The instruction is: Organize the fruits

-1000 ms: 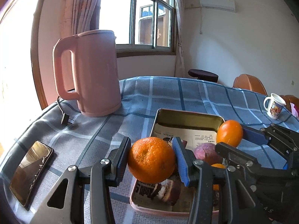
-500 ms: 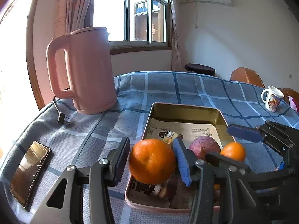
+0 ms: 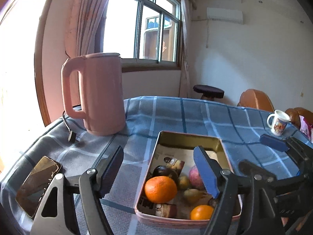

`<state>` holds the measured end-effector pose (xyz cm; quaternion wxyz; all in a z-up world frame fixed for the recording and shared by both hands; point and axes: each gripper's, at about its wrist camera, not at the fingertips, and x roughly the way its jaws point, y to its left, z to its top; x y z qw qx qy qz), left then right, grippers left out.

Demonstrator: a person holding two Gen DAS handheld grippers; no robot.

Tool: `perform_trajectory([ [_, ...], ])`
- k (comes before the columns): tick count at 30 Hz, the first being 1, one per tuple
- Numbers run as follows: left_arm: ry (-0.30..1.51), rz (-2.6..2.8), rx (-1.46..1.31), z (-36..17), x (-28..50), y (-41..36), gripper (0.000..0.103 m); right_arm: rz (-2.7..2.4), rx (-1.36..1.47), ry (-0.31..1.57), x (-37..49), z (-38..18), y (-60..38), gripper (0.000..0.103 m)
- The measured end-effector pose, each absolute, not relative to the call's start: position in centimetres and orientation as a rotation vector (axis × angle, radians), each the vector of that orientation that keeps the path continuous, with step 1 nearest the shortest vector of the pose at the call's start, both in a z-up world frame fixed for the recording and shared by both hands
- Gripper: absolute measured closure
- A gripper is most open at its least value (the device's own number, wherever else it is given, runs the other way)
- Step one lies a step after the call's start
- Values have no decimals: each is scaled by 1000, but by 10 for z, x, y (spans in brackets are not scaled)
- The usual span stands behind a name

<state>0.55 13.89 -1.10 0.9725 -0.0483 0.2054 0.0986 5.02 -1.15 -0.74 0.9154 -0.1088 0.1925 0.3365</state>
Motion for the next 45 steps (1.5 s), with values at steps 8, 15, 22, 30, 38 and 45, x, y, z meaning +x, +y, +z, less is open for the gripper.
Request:
perform_trajectory([
  [8, 398, 173, -79, -4, -1, 122, 27, 624, -194, 331, 36, 14, -41, 12],
  [15, 402, 155, -57, -2, -2, 108, 27, 601, -169, 323, 32, 18, -59, 10],
  [22, 405, 142, -42, -2, -3, 99, 27, 575, -143, 321, 31, 18, -74, 9],
  [30, 407, 132, -34, -2, -3, 93, 27, 557, -134, 309, 25, 19, -84, 8],
  [38, 405, 131, -26, -1, -4, 89, 27, 547, -130, 295, 20, 20, -90, 8],
  [45, 401, 130, -28, 0, -5, 87, 27, 538, -128, 290, 19, 20, -94, 7],
])
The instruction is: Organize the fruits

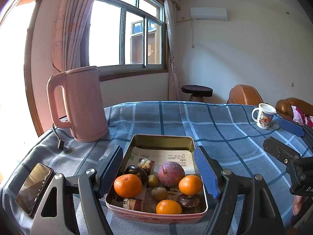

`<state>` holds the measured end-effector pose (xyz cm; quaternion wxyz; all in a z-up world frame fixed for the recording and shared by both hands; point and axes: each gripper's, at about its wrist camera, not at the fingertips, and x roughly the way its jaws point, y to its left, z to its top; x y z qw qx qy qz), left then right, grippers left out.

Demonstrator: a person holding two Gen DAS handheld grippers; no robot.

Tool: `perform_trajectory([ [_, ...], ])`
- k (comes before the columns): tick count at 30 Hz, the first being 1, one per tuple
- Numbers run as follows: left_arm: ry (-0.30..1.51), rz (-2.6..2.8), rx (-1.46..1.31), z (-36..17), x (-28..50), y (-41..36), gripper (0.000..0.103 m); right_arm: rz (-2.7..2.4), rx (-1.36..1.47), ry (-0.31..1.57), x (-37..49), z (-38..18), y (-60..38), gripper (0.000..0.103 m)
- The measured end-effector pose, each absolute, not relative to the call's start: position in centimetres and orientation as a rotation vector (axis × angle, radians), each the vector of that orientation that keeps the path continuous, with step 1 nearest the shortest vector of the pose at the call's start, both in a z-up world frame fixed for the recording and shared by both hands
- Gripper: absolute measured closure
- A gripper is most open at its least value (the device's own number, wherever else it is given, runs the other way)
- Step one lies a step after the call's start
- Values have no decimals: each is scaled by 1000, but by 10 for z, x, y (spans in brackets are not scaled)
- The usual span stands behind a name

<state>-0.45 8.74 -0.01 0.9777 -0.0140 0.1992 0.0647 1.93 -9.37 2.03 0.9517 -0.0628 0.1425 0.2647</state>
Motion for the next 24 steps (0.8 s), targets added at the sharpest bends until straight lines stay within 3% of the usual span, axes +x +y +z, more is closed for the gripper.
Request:
perform_trajectory([
  [10, 397, 118, -24, 2, -5, 84, 24, 529, -143, 284, 17, 19, -94, 7],
  [24, 358, 145, -39, 10, -10, 83, 7, 514, -170, 268, 13, 18, -96, 7],
])
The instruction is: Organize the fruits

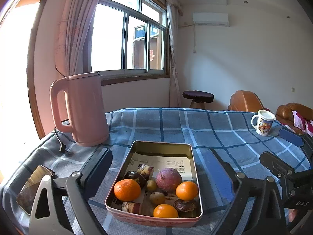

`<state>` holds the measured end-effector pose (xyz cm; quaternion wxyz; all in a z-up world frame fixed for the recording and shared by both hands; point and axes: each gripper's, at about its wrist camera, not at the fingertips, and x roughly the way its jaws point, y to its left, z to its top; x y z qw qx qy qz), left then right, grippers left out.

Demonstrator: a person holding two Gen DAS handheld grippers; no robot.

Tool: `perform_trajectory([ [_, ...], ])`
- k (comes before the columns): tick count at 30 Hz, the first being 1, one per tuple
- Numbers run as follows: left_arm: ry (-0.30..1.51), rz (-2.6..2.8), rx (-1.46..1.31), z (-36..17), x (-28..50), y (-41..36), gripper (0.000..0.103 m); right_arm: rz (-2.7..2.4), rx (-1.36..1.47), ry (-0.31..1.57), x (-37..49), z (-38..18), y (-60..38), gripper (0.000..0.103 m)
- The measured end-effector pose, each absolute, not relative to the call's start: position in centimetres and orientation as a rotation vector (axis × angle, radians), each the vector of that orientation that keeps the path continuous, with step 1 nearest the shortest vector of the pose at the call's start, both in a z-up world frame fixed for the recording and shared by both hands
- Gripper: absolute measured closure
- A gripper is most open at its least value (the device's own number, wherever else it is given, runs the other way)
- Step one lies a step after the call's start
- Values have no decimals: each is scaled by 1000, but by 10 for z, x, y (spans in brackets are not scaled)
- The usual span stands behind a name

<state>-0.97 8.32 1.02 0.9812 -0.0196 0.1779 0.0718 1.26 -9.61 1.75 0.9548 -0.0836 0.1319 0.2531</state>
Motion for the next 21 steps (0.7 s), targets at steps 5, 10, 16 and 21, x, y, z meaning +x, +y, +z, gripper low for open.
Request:
perform_trajectory([
  [5, 359, 146, -34, 10, -8, 81, 6, 511, -178, 266, 12, 16, -96, 7],
  [10, 365, 143, -38, 10, -7, 80, 6, 509, -178, 271, 13, 14, -97, 7],
  [16, 360, 130, -32, 9, -8, 78, 6, 502, -177, 275, 14, 13, -101, 7],
  [21, 368, 134, -24, 7, -5, 80, 6, 483, -178, 289, 19, 8, -109, 7],
])
